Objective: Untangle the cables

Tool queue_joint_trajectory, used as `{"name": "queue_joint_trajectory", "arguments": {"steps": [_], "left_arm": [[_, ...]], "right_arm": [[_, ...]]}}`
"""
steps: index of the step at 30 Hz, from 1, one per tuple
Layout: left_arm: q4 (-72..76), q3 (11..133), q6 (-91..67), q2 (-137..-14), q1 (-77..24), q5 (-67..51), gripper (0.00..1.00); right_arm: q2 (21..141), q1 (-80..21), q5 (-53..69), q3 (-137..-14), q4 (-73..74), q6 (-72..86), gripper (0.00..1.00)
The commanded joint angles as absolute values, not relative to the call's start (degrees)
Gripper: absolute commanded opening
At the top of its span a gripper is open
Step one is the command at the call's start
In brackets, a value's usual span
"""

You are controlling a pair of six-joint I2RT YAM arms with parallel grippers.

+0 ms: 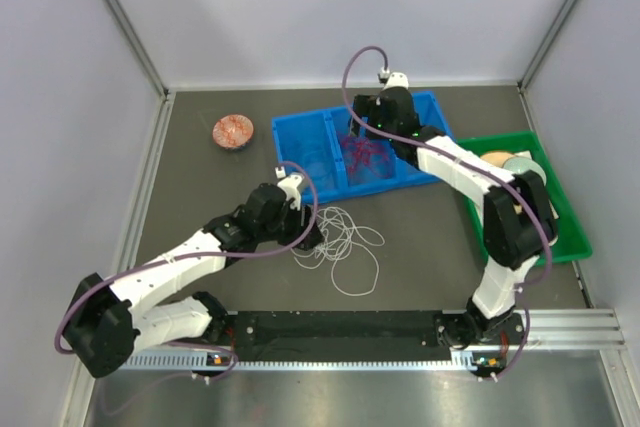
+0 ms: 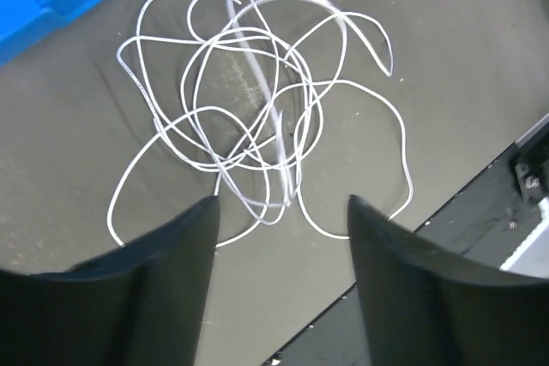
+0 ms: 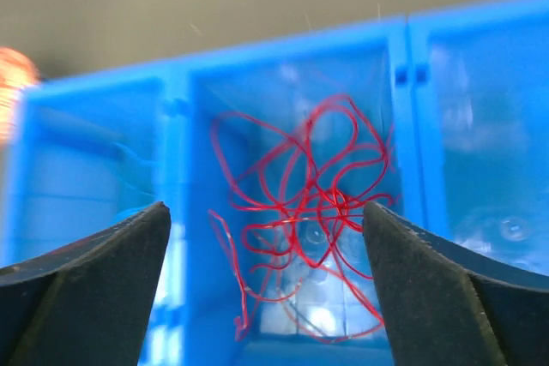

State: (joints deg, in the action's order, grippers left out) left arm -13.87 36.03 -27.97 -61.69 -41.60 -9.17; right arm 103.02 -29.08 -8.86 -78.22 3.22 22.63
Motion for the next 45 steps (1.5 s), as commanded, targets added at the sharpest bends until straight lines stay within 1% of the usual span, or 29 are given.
{"name": "queue_joint_trajectory", "arguments": {"steps": [1,2,4,5,8,9,13,15,17,18,20,22,26,29,30,33,37,40,42,45], "left_arm": [[-14.0,40.2,-26.1,-62.1,-41.5,-9.8,0.82],[-14.8,40.7,-26.3,-62.0,-41.5,-9.4,0.87],[-15.2,41.7,-26.5,-60.7,-41.5,-8.9,0.93],[-15.9,42.0,-26.6,-59.9,-41.5,-7.9,0.98],[-17.7,43.4,-28.1,-56.3,-41.3,-2.3,0.99],[-19.1,43.8,-28.4,-54.3,-40.9,-1.0,0.99],[-22.8,46.3,-29.9,-49.5,-39.2,7.4,0.99],[-24.5,47.3,-30.9,-47.4,-37.4,9.6,0.99],[-26.1,47.6,-33.5,-46.2,-36.0,15.4,0.99],[-26.0,47.1,-33.9,-45.0,-35.8,17.7,0.99],[-25.6,44.8,-35.4,-43.9,-35.2,23.7,0.99],[-26.4,43.9,-37.6,-43.3,-34.5,25.6,0.99],[-26.6,43.6,-38.6,-43.2,-33.3,25.7,0.99],[-27.2,43.3,-38.8,-43.2,-33.2,25.1,0.99],[-27.4,43.1,-38.9,-43.1,-33.2,24.9,0.99],[-27.4,42.3,-39.0,-42.5,-33.2,24.6,0.99],[-27.7,42.2,-39.0,-42.0,-33.1,24.3,0.99],[-28.0,42.2,-38.8,-41.6,-33.1,24.7,0.99],[-28.2,42.1,-38.5,-41.4,-33.1,25.0,0.99],[-28.2,42.2,-38.5,-41.0,-33.1,25.3,0.99]], "right_arm": [[91.9,-28.9,-8.3,-77.7,1.1,22.5,0.99],[90.4,-28.8,-8.3,-77.3,1.7,22.8,0.99],[86.8,-29.1,-8.3,-75.2,3.2,23.2,0.99],[85.7,-29.2,-8.3,-74.4,3.9,23.5,0.99],[80.7,-31.2,-10.0,-68.9,5.6,23.9,0.99],[77.5,-32.1,-10.5,-64.8,5.7,24.2,0.99],[70.5,-36.7,-11.0,-54.2,5.6,28.8,0.99],[69.0,-41.6,-12.6,-49.4,5.9,30.9,0.99],[68.6,-44.9,-14.1,-47.1,6.1,35.6,0.99],[68.8,-48.7,-14.7,-45.9,5.7,36.8,0.99],[71.4,-51.6,-16.3,-45.3,4.9,39.3,0.99],[74.0,-53.8,-15.4,-45.2,2.8,41.7,0.99],[82.9,-55.5,-14.8,-46.2,0.4,43.1,0.99],[87.8,-55.6,-13.3,-49.9,0.9,42.7,0.99],[91.3,-55.8,-13.3,-52.3,1.4,42.2,0.99],[97.0,-58.1,-16.4,-56.8,4.0,40.6,0.99],[101.5,-60.7,-19.5,-60.3,6.5,40.0,0.99],[104.0,-62.5,-21.3,-62.2,8.7,39.2,0.92],[105.5,-63.7,-23.5,-63.8,11.1,38.2,0.86],[109.7,-65.7,-28.0,-67.3,16.9,36.3,0.86]]}}
